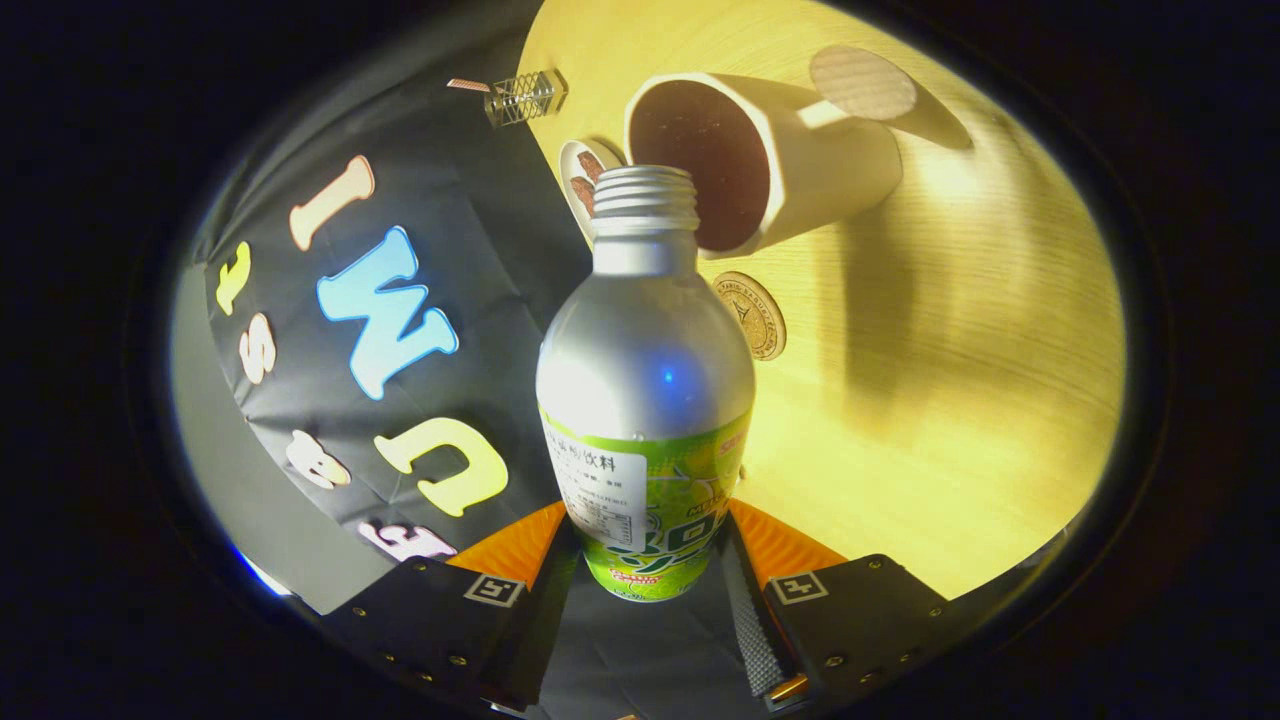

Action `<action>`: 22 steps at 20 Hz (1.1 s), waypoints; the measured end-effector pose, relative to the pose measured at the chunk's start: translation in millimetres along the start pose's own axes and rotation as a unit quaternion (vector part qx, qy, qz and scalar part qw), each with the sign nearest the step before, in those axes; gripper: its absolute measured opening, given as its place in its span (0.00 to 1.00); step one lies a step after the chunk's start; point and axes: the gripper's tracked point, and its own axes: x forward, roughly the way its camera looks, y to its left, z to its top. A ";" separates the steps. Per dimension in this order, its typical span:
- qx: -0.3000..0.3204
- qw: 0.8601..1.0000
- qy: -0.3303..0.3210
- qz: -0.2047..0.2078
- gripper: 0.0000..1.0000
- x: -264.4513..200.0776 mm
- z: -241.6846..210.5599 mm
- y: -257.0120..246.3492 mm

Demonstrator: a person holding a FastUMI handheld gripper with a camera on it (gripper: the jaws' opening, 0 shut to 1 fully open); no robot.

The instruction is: Take the bottle from table, then pour the juice into the cup, finally place the bottle on the coaster

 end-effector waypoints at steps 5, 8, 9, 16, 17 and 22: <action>-0.092 0.995 -0.018 -0.038 0.74 7.7 5.9 -24.7; -0.140 0.988 -0.032 -0.053 0.74 11.3 10.3 -34.3; -0.157 0.985 -0.037 -0.059 0.74 12.2 11.5 -38.1; -0.291 0.949 -0.056 -0.112 0.74 17.4 15.1 -66.8; -0.309 0.942 -0.056 -0.119 0.74 17.1 15.8 -71.5; -0.390 0.906 -0.079 -0.145 0.74 15.3 26.4 -82.1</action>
